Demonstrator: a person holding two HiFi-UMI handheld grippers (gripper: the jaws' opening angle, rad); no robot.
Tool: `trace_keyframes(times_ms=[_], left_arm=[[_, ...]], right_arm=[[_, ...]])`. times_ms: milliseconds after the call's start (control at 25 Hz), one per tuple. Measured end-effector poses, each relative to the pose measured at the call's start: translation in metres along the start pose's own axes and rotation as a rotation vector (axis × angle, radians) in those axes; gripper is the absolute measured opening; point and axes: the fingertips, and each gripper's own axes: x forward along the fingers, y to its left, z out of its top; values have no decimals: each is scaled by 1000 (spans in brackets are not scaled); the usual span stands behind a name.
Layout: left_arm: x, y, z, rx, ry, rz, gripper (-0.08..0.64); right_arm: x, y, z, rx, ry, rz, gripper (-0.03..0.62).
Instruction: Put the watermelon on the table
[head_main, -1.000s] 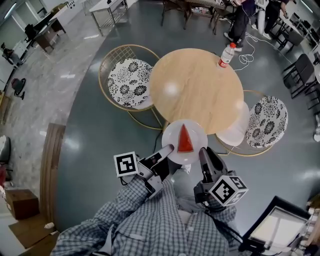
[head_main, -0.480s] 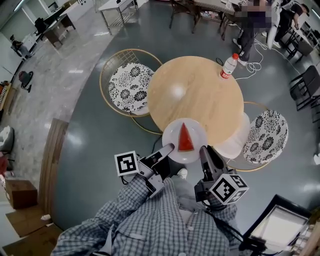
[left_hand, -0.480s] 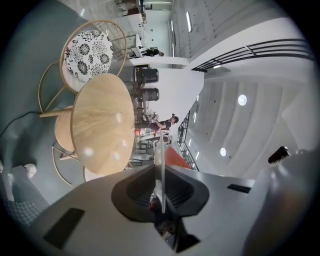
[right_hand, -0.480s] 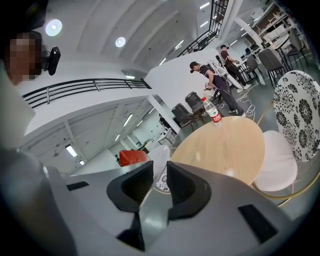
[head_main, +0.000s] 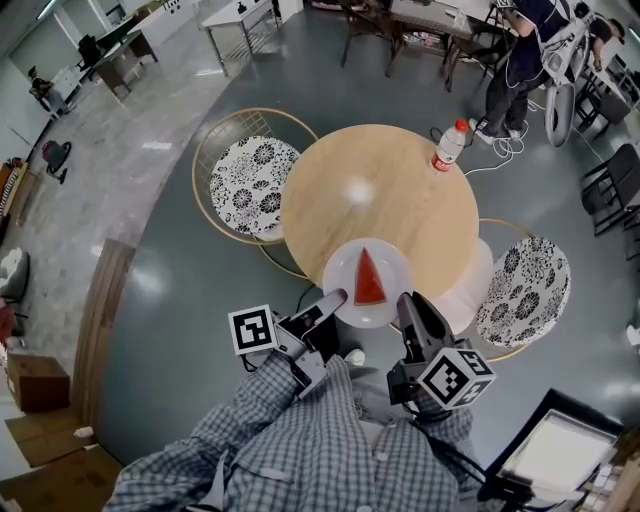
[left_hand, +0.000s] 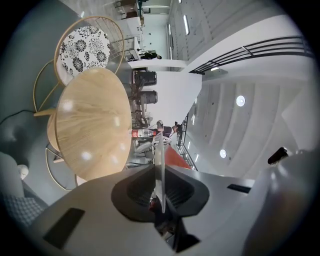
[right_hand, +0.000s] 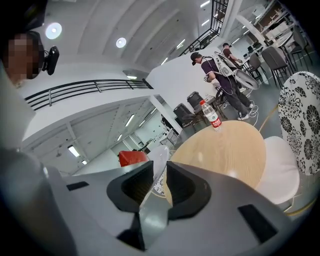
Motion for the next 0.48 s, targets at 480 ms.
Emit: trace_keyframes(times_ms=[480], left_arm=[[16, 6, 1, -4, -18, 25, 38]], right_arm=[[6, -16, 8, -18, 15, 23, 89]])
